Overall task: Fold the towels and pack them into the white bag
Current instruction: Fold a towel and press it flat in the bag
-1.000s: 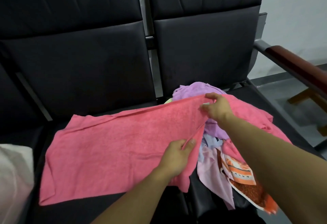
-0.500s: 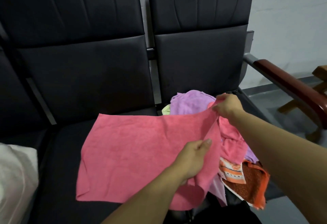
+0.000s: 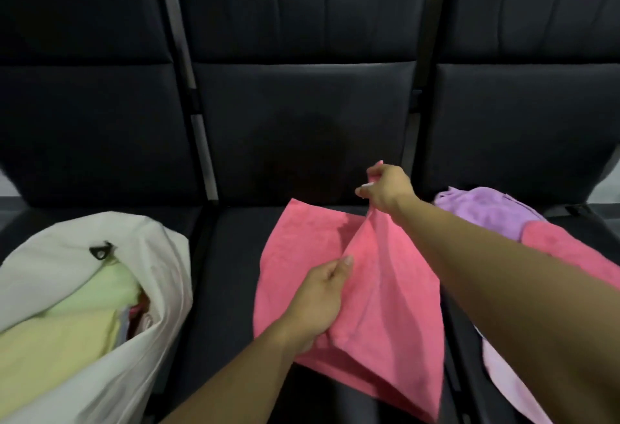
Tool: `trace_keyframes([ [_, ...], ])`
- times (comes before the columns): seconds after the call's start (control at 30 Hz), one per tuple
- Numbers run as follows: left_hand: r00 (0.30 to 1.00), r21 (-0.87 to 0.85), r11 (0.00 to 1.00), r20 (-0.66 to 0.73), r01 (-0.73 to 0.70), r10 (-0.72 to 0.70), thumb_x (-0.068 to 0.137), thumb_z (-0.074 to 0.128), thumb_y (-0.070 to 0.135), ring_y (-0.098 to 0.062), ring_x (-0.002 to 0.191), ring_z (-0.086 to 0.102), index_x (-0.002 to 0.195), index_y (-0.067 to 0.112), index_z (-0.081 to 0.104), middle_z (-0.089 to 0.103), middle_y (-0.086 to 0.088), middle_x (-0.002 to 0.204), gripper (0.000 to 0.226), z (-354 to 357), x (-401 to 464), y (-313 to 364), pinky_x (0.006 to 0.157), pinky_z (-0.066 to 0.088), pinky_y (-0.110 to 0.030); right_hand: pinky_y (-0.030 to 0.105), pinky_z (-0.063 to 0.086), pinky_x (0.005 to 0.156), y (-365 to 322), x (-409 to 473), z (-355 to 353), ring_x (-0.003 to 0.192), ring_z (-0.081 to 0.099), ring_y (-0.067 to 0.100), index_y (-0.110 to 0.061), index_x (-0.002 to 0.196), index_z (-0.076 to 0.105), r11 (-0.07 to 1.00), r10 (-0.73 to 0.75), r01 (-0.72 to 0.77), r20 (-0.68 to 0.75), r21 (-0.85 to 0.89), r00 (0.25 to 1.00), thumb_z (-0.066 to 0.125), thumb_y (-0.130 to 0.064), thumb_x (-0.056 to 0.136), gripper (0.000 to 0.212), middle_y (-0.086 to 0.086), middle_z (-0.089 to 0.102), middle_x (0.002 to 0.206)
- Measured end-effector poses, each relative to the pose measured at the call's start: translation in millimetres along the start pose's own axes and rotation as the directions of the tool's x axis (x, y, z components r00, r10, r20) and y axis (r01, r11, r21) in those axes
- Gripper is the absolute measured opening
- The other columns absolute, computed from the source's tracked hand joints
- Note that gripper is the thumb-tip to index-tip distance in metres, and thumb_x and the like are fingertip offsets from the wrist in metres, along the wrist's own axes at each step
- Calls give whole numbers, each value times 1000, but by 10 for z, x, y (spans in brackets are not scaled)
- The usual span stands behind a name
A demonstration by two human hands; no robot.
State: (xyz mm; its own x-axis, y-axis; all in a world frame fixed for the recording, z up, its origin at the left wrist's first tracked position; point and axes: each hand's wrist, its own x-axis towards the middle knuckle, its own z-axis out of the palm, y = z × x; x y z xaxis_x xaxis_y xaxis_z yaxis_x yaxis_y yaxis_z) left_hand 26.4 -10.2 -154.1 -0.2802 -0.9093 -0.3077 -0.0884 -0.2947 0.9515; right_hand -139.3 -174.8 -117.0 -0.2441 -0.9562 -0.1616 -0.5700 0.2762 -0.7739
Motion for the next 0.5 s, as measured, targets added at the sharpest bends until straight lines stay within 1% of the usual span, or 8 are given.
trace_keyframes([
  [0.07,997,-2,1000,-72,27,-27,106,45,47,-7,77,67,89,22,71,71,10,81,40,-308,6,-139,73,55,-21,29,45,106,-225,35,384,126,58,21,-7,141,55,999,-26,24,69,21,997,80,-13,84,62,9,53,147],
  [0.13,977,11,994,-182,112,-108,105,47,49,-7,81,65,95,23,73,70,11,86,38,-567,47,-319,76,55,-23,37,53,99,-409,21,744,120,57,21,-15,150,44,981,-43,1,215,192,976,75,-17,90,67,7,43,154],
  [0.17,958,22,987,-243,161,-151,104,48,49,-9,80,64,98,21,73,69,8,88,38,-691,84,-444,73,57,-27,43,56,95,-476,-13,903,123,53,22,-22,152,40,949,-34,-65,304,308,952,71,-21,94,67,5,38,155],
  [0.23,910,4,963,-329,268,-252,105,49,44,-14,62,61,103,15,71,66,-2,81,37,-878,131,-646,51,52,-28,48,56,95,-492,-61,1168,127,50,24,-31,152,39,923,-20,-140,409,359,912,63,-31,99,59,3,39,153],
  [0.3,866,-36,937,-370,348,-336,106,48,38,-14,44,56,99,9,67,58,-6,68,35,-1017,153,-817,43,47,-27,47,53,101,-347,-74,1301,121,52,20,-30,150,42,955,-23,-94,384,283,923,58,-36,101,53,2,47,146],
  [0.37,848,-25,937,-417,349,-327,107,50,32,-16,46,57,83,9,62,53,-3,61,35,-1097,153,-896,46,51,-33,45,50,105,-112,-61,1276,112,56,18,-25,146,48,969,-10,-68,312,237,950,56,-34,102,46,-1,58,130],
  [0.43,873,178,939,-451,293,-187,105,53,29,-15,55,51,68,11,51,46,5,58,42,-1144,174,-941,59,48,-40,45,52,102,151,-54,1116,101,58,17,-17,138,56,981,38,-83,244,178,969,56,-28,102,38,-3,61,109],
  [0.5,923,415,880,-379,231,-63,104,53,33,-17,62,53,70,8,51,52,5,68,42,-1151,178,-921,67,46,-39,44,53,95,432,-77,887,93,58,21,-4,119,67,997,42,-52,179,48,983,54,-18,102,26,4,62,101],
])
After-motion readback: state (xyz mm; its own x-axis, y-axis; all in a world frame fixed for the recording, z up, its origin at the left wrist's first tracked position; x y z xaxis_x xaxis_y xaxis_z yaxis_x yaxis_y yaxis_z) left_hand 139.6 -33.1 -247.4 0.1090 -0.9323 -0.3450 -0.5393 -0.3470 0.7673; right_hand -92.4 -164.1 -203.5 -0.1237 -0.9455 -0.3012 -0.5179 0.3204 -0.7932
